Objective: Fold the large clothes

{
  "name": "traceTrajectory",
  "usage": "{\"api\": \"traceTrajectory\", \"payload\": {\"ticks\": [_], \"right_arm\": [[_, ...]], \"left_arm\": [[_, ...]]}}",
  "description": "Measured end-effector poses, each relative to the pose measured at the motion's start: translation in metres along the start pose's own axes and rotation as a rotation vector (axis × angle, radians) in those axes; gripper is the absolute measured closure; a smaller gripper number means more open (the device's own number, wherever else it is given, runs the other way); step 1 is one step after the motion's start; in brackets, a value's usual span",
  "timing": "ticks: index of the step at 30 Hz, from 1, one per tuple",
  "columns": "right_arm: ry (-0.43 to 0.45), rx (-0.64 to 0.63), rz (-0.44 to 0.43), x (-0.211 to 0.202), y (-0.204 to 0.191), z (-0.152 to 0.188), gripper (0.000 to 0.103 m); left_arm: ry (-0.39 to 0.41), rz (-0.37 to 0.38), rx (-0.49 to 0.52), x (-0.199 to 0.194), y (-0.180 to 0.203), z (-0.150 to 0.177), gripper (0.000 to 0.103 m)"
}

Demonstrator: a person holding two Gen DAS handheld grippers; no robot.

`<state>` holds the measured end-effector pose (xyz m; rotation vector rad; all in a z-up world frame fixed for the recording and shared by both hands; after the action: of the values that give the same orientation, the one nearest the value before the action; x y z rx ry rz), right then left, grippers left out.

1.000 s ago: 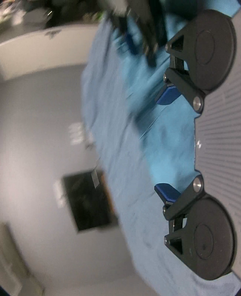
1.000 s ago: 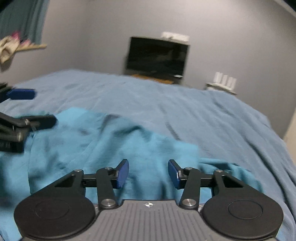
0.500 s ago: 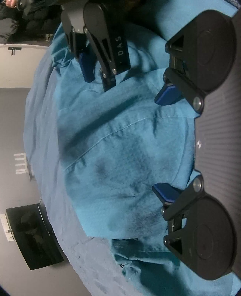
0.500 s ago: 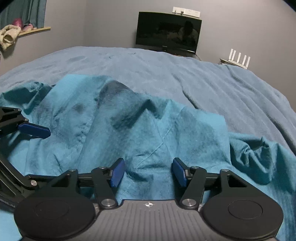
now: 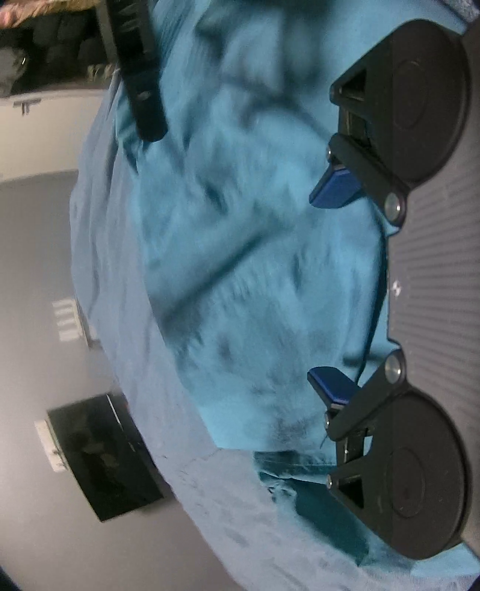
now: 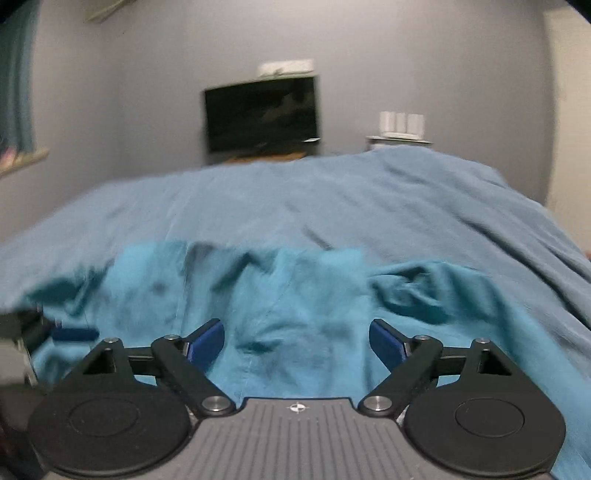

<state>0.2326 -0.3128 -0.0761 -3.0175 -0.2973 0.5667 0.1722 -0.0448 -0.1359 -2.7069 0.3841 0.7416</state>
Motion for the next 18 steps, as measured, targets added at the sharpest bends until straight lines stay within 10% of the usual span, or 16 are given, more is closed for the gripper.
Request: {"api": "traceTrajectory", "payload": {"ticks": [9, 18], "right_arm": [[-0.262, 0.511, 0.014, -0.068, 0.063, 0.034, 0.016], [-0.3, 0.365, 0.091, -0.096, 0.05, 0.055, 0.022]], "left_arm": [[-0.009, 0.053, 0.108, -0.066, 0.051, 0.002, 0.011], [-0.238, 0.082, 0.134, -0.036, 0.066, 0.037, 0.016]]}}
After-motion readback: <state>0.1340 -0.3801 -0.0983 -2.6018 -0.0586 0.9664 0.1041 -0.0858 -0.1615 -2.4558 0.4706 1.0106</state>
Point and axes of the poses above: each gripper's, at about its wrist camera, not at the fingertips, and x roughly the way its jaws point, y to its right, z to its underside, the point moved 8 cm from there along x, roughly the way its jaws point, and after that the axes turned 7 degrees about y, right-handed, at the moved point
